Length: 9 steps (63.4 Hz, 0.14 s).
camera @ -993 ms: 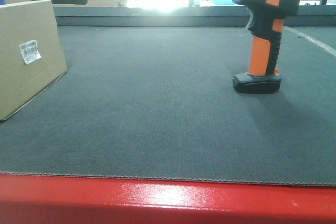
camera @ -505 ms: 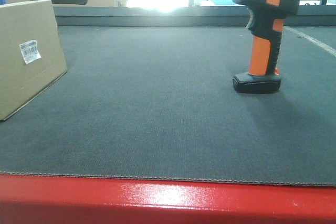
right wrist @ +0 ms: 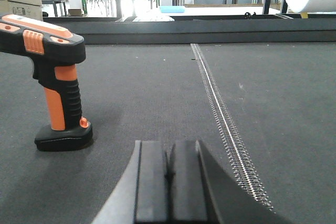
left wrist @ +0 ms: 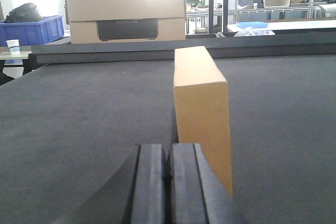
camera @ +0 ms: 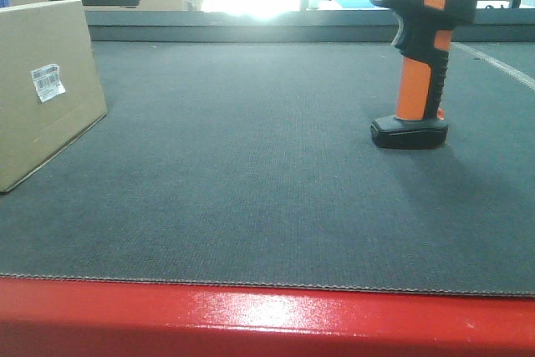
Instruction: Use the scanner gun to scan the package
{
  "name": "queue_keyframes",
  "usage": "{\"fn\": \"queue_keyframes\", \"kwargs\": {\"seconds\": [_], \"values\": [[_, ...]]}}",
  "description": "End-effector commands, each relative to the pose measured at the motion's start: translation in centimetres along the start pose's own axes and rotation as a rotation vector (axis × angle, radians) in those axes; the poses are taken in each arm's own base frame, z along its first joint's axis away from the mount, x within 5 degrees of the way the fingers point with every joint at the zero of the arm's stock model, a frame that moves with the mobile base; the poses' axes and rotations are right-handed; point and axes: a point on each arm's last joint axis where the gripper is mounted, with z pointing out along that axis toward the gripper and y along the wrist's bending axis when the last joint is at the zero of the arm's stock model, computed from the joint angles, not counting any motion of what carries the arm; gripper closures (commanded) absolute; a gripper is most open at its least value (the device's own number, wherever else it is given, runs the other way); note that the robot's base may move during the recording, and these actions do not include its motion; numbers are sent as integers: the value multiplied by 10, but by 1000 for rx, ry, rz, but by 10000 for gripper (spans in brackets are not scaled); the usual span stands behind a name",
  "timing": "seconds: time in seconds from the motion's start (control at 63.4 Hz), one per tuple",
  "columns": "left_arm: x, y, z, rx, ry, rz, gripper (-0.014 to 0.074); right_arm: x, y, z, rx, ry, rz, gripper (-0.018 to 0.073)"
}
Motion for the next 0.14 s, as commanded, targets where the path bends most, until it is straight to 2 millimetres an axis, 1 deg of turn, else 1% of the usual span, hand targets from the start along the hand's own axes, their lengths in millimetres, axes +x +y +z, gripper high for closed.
{"fn": "queue_keyframes", "kwargs": {"seconds": [0.0,0.126], "values": [[-2,0,0,-6,-23,-10,707,-1,0,0,5,-13,-11,713],[-2,0,0,-6,-23,-10,707,-1,0,0,5,-13,-11,713]]}}
